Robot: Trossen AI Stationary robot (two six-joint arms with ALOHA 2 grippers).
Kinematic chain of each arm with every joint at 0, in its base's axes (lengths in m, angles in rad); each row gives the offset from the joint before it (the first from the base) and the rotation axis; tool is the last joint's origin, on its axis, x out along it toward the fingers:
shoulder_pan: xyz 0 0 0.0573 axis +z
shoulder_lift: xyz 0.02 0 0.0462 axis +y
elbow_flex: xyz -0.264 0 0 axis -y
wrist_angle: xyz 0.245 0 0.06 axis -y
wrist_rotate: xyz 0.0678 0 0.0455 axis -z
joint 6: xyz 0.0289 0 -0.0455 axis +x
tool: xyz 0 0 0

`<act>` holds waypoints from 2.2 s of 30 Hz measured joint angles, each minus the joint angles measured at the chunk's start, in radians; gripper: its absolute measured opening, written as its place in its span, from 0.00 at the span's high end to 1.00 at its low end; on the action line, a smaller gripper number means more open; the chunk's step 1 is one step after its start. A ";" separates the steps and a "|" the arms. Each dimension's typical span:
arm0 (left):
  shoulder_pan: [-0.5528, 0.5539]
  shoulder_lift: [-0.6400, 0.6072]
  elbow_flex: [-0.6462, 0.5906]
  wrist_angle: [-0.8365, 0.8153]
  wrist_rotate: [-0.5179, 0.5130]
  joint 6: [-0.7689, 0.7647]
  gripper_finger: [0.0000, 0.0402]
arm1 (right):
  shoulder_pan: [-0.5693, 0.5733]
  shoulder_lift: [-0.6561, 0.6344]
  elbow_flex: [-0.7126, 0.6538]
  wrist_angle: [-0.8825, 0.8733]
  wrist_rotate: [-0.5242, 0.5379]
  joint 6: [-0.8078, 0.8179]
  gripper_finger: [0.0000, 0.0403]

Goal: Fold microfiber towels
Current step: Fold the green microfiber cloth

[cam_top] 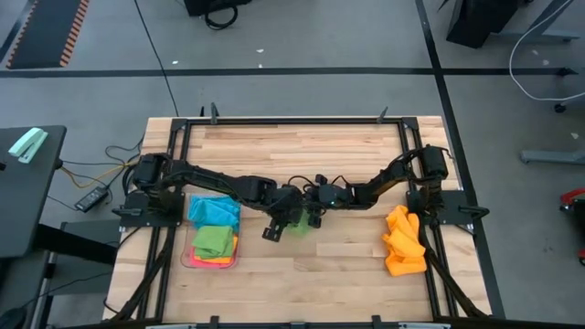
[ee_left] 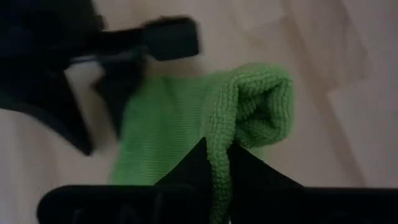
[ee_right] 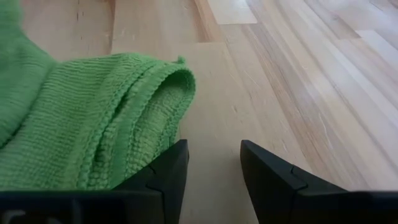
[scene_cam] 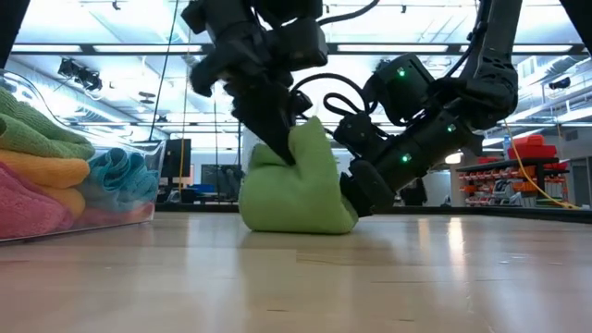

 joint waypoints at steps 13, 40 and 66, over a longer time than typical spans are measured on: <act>0.013 0.052 -0.004 0.070 -0.120 0.043 0.89 | 0.000 0.002 0.000 0.010 -0.005 -0.003 0.60; -0.044 0.062 -0.004 0.101 -0.198 -0.067 0.27 | 0.003 -0.069 0.000 -0.110 -0.023 -0.024 0.60; -0.053 -0.004 -0.003 0.082 -0.197 -0.053 0.49 | 0.131 -0.384 -0.195 0.003 -0.011 -0.062 0.60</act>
